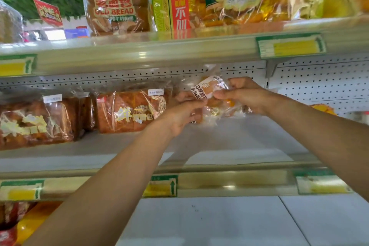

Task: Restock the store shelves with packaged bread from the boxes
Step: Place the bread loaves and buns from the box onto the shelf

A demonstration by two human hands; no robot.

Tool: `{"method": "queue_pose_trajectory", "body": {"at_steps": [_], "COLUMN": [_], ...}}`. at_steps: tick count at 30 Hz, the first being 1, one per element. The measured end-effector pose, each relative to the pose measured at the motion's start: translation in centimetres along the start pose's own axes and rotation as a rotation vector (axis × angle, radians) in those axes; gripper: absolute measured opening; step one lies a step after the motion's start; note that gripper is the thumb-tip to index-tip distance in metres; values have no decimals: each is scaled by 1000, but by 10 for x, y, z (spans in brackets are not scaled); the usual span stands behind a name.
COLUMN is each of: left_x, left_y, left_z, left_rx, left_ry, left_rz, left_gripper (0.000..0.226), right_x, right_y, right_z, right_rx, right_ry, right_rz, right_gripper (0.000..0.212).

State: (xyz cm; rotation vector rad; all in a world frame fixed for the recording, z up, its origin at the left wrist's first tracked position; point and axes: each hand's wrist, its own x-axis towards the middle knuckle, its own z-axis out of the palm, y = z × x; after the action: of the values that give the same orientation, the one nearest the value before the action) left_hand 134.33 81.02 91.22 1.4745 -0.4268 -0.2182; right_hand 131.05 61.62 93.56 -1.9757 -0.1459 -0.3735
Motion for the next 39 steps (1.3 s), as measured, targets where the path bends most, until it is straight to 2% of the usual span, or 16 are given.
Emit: {"method": "queue_pose_trajectory", "body": {"at_steps": [3,4,7,11,14,16,21,23,30,33,35,37,39], "left_x": [3,6,18,42,56,64,77,80,85,86,84,82,77], "left_y": [-2,-4,-11,-22,-26,-29,-33,-34,-40,-40,-38,-35,-32], "left_z": [0,-2,-10,-13,-8,-5,1,2,2,0,0,-2,-6], "left_rx": [155,219,614,1219,1501,1596,1613,1619,1623,1588,1552,1508,1440], "left_ry": [31,52,81,26,6,17,41,63,99,79,72,74,88], "left_rz": [39,50,138,293,340,308,259,273,299,297,296,312,329], "left_gripper": [29,32,41,86,104,111,116,119,119,118,116,110,104], "right_x": [2,4,21,48,61,68,79,82,78,74,70,65,58], "right_y": [7,10,24,39,44,48,56,59,59,61,61,59,56], "right_z": [-33,-45,-71,-70,-59,-55,-48,-47,-36,-32,-29,-22,-13], "right_rx": [-157,-245,-582,-807,-909,-944,-952,-998,-1147,-1185,-1176,-1148,-1100], "right_ry": [90,107,77,-70,-145,-176,-176,-156,-100,-83,-66,12,137], "right_rz": [11,15,47,88,126,141,142,141,22,-1,-12,-61,-162], "right_gripper": [23,19,28,29,38,40,40,51,35,48,64,69,60]}}
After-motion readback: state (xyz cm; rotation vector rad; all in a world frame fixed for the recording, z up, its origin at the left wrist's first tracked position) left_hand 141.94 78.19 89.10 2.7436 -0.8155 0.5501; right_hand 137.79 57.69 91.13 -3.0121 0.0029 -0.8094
